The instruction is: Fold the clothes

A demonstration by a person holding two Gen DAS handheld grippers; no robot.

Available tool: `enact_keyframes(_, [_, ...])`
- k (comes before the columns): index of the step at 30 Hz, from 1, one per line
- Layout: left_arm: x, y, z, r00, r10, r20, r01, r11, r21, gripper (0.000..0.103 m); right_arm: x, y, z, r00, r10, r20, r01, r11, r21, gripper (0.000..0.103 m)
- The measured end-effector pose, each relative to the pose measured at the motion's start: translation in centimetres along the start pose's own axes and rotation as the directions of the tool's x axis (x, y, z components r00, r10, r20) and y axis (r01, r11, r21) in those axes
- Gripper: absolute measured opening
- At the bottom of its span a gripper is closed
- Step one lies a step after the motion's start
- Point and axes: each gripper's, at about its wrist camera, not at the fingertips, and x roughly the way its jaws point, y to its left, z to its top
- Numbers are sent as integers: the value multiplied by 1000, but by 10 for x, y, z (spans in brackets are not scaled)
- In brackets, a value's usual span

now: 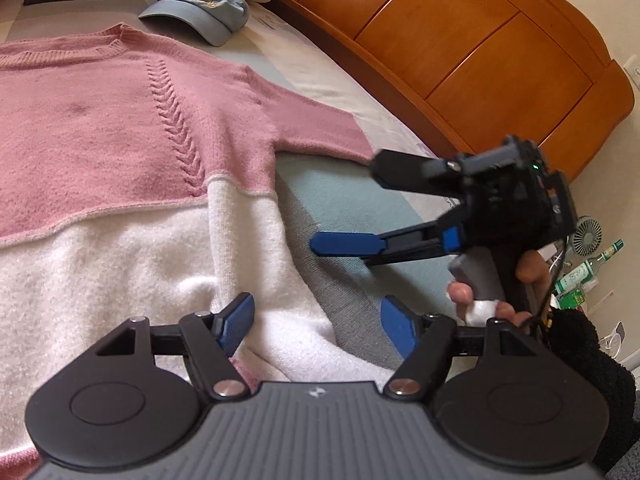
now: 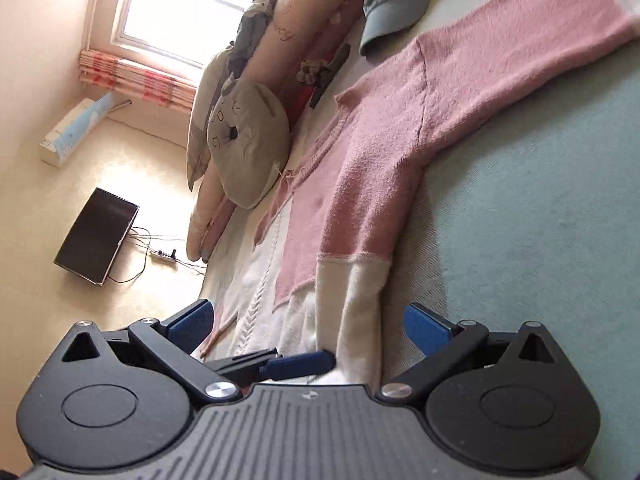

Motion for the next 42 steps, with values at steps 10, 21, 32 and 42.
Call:
enact_keyframes(10, [-57, 7, -18, 995, 96, 37, -96, 995, -10, 71, 61, 22, 25, 991, -115, -68, 113, 993, -33, 103])
enact_keyframes(21, [-96, 13, -42, 984, 155, 85, -150, 987, -59, 73, 46, 11, -12, 998, 52, -33, -52, 999, 14, 103])
enact_keyframes(32, [-106, 17, -49, 976, 195, 93, -189, 980, -68, 76, -21, -21, 18, 898, 354, 261, -400, 904, 150, 103])
enact_keyframes(42, [-103, 22, -51, 972, 224, 78, -220, 974, -60, 76, -46, -23, 26, 944, 160, 290, -205, 969, 134, 103])
